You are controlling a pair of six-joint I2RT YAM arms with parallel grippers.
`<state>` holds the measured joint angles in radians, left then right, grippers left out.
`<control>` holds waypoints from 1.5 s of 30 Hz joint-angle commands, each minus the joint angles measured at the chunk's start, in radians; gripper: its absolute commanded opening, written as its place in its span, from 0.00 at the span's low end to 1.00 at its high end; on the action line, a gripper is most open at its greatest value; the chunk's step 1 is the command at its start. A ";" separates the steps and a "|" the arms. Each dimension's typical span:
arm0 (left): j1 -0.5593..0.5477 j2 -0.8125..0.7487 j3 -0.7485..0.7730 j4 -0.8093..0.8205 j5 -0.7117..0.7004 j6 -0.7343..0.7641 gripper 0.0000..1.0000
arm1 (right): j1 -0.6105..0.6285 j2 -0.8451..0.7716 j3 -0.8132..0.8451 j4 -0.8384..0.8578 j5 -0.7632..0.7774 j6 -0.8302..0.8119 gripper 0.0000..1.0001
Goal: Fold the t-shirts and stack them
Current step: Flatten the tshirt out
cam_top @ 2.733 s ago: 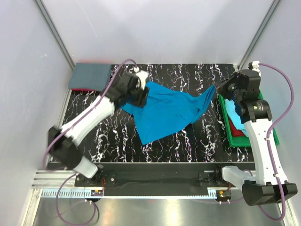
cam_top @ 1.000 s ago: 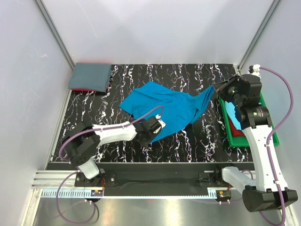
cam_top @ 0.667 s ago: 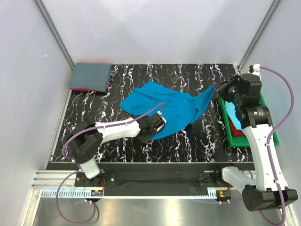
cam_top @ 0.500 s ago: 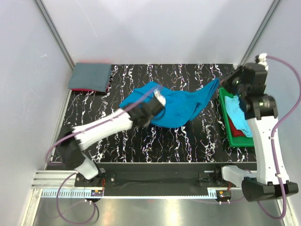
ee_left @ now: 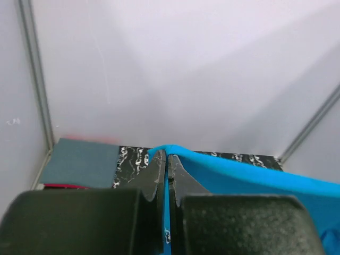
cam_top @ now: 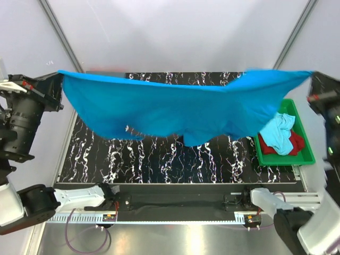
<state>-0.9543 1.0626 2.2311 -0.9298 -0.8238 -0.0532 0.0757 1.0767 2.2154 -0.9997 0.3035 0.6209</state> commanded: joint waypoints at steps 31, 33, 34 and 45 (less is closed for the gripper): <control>0.374 -0.012 -0.241 0.187 0.532 -0.046 0.00 | -0.004 0.066 0.034 0.156 0.011 -0.081 0.00; 0.374 -0.091 -0.300 0.197 0.589 -0.088 0.00 | -0.004 -0.018 0.004 0.136 -0.001 -0.069 0.00; 0.374 -0.116 -0.312 0.198 0.609 -0.097 0.00 | -0.002 -0.062 0.001 0.119 -0.004 -0.066 0.00; 0.376 -0.251 -0.306 0.194 0.707 -0.105 0.00 | -0.002 -0.064 0.222 -0.014 -0.001 -0.058 0.00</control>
<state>-0.5816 0.8001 1.9160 -0.7753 -0.1585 -0.1551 0.0757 0.9257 2.4313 -0.9806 0.2760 0.5655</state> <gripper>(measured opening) 0.013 0.009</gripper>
